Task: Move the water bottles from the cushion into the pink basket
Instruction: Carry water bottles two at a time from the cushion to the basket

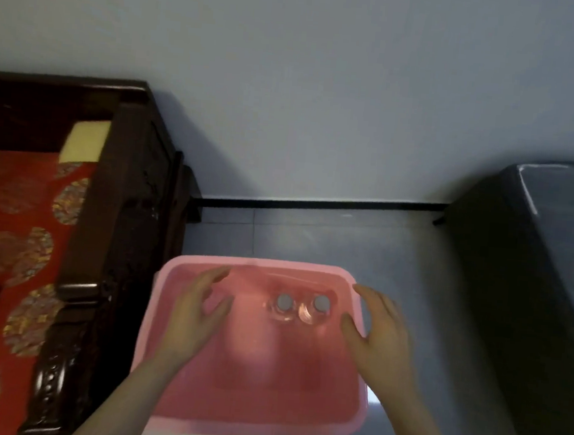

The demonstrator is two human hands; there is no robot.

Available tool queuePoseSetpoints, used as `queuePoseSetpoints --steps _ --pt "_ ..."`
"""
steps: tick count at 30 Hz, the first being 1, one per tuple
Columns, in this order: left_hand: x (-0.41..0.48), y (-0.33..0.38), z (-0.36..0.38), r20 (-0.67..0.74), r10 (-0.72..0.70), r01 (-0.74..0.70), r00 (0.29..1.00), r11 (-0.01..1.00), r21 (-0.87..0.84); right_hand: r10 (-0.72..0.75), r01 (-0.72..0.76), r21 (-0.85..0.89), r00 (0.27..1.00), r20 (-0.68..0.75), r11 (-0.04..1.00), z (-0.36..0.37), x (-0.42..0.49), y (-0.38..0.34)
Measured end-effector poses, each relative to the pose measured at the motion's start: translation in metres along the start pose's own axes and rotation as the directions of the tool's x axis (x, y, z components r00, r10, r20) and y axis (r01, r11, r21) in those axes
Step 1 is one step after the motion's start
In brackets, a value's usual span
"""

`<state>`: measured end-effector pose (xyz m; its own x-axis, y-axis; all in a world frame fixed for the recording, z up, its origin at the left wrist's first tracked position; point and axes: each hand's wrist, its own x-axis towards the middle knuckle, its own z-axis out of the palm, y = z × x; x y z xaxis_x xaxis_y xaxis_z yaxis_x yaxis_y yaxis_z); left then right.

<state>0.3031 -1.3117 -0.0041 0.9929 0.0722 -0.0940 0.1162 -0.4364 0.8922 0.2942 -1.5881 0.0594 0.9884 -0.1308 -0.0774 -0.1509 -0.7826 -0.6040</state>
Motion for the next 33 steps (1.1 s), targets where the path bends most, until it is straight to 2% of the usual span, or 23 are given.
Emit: queuePoseSetpoints --steps 4,7,11,15,18,21,25,28,33 --pt "-0.033 0.033 -0.092 -0.255 0.006 0.018 0.967 0.996 0.09 -0.18 0.18 0.0 0.983 0.031 0.984 -0.015 0.012 -0.04" --pt "-0.058 0.066 -0.143 -0.398 0.071 -0.022 0.915 0.992 0.127 -0.36 0.359 -0.015 0.933 -0.008 0.933 -0.02 0.022 -0.093" --pt "-0.109 0.105 -0.201 -0.468 0.149 -0.041 0.871 0.972 0.233 -0.551 0.551 0.011 0.834 0.016 0.834 -0.014 0.008 -0.18" --pt "-0.191 0.125 -0.271 -0.638 0.156 0.015 0.754 0.967 0.254 -0.731 0.726 0.091 0.681 0.043 0.682 -0.004 -0.037 -0.27" --pt "-0.267 0.133 -0.321 -0.769 0.146 0.109 0.622 0.957 0.27 -0.821 0.804 0.175 0.569 0.056 0.569 0.003 -0.081 -0.33" --pt "-0.343 0.129 -0.365 -0.872 0.138 0.221 0.469 0.938 0.267 -0.873 0.834 0.27 0.484 0.063 0.482 0.016 -0.132 -0.382" --pt "-0.435 0.113 -0.409 -0.933 0.127 0.327 0.337 0.914 0.242 -0.903 0.838 0.342 0.421 0.089 0.425 0.039 -0.201 -0.429" --pt "-0.503 0.092 -0.438 -0.957 0.125 0.385 0.261 0.896 0.222 -0.889 0.795 0.402 0.436 0.144 0.455 0.064 -0.252 -0.449" --pt "-0.603 0.03 -0.48 -0.984 -0.039 0.438 0.174 0.898 0.042 -0.835 0.717 0.428 0.473 0.281 0.55 0.12 -0.316 -0.467"
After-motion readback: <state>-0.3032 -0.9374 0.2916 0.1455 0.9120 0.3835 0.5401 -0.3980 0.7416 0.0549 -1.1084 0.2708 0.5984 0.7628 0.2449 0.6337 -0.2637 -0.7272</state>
